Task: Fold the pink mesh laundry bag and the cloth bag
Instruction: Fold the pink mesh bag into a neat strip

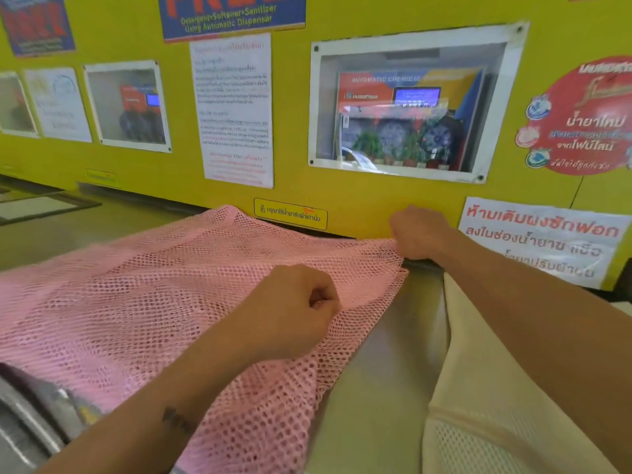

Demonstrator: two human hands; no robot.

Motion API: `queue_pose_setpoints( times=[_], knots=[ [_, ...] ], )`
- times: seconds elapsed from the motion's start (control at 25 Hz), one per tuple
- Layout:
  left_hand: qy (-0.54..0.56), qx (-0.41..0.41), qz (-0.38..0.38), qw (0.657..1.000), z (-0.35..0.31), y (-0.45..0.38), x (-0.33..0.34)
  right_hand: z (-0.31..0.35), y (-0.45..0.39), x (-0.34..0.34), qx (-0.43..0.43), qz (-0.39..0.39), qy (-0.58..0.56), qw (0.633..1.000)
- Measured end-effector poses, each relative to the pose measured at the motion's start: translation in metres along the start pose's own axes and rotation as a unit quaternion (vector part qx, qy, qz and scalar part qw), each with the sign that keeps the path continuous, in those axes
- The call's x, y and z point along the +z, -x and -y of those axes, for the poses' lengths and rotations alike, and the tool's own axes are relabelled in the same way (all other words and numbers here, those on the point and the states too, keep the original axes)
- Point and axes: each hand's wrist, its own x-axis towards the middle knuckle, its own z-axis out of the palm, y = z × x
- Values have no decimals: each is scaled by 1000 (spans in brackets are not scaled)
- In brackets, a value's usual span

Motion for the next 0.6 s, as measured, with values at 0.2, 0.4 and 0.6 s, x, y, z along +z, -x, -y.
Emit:
queue_pose_setpoints(
  times=[0.2, 0.4, 0.6],
  knots=[
    [44, 27, 95, 994, -7, 8, 9, 13, 4, 7, 1, 50, -52, 997],
    [-194, -2, 178, 965, 17, 23, 29, 27, 10, 6, -8, 213, -50, 976],
    [-133, 13, 77, 988, 11, 36, 19, 40, 18, -5, -29, 208, -28, 977]
  ],
)
